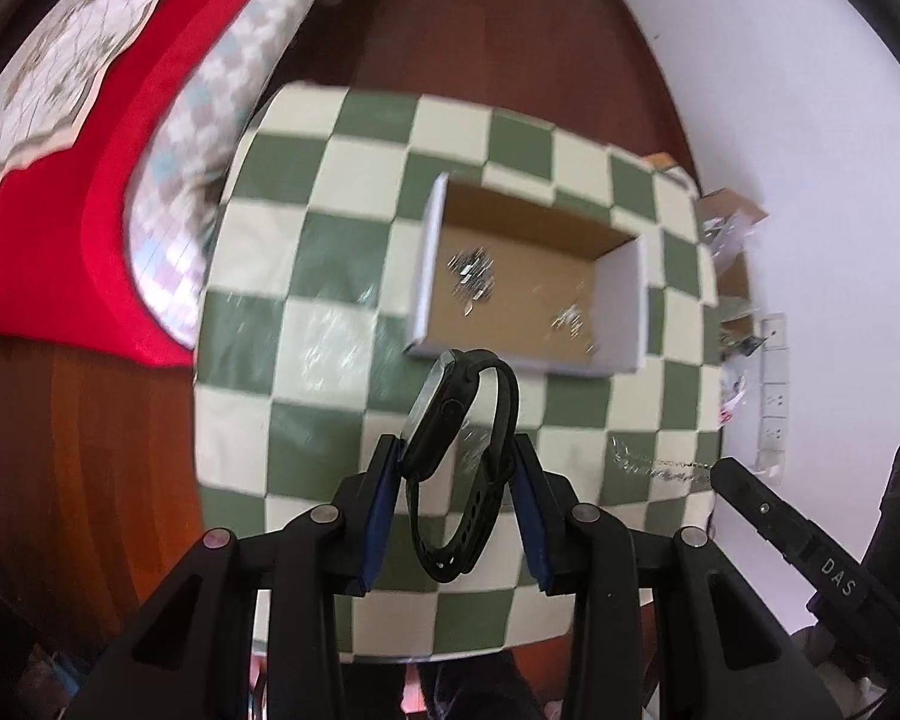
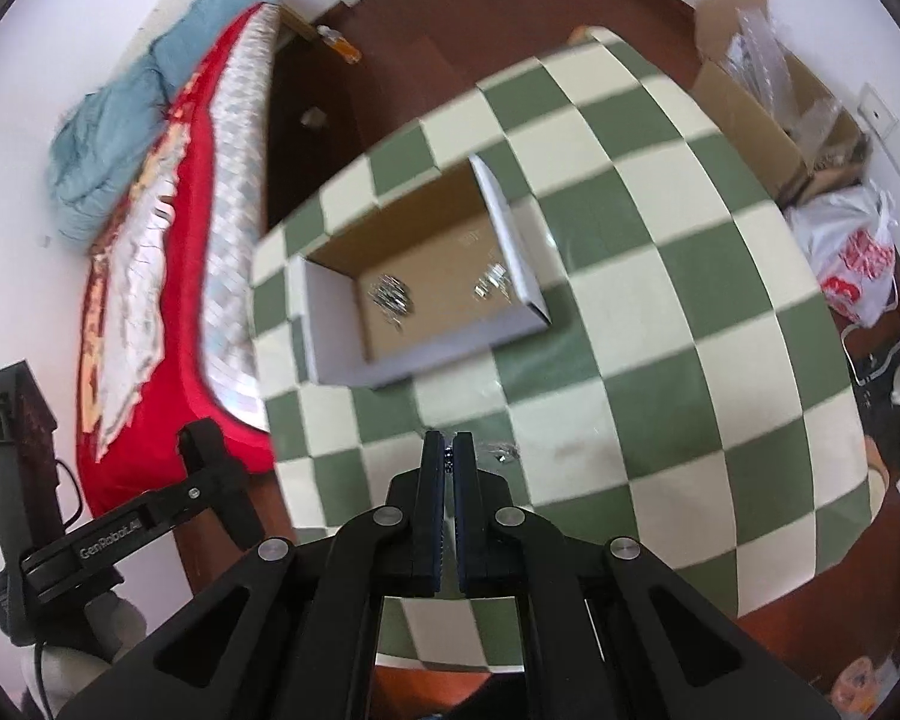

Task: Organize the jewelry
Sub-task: 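Carry the watch and chain into the white box and open both grippers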

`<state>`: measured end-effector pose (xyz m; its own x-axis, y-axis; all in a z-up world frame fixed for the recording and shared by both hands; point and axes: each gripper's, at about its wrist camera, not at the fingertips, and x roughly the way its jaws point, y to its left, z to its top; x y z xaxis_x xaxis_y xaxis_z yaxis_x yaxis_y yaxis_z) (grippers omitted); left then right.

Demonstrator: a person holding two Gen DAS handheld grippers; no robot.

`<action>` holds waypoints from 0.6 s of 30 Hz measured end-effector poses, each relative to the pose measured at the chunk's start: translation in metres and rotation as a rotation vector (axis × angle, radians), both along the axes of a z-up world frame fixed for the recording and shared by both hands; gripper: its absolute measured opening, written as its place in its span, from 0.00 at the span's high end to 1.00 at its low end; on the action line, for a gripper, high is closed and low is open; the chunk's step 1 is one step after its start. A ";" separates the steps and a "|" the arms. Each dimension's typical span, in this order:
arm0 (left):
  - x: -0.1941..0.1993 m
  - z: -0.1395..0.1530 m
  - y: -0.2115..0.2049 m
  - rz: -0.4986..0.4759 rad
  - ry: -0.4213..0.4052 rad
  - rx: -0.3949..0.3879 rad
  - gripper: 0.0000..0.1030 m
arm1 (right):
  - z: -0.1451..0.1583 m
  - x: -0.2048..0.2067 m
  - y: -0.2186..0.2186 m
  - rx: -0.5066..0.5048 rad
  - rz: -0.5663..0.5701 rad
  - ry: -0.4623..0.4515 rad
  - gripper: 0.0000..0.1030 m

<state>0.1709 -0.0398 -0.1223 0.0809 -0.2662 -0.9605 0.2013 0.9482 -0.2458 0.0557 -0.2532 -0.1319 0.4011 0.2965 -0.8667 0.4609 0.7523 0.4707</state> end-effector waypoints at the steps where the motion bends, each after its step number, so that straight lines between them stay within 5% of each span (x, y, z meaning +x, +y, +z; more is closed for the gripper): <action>1: 0.006 0.002 -0.004 -0.007 -0.005 -0.004 0.68 | 0.007 0.004 -0.001 0.000 0.007 -0.011 0.98; 9: 0.041 0.000 -0.040 -0.058 -0.037 -0.004 0.68 | 0.037 0.038 -0.010 -0.012 0.007 -0.093 0.98; 18: 0.060 -0.041 -0.061 -0.100 0.001 0.076 0.68 | 0.017 0.072 -0.015 0.031 0.003 -0.087 0.98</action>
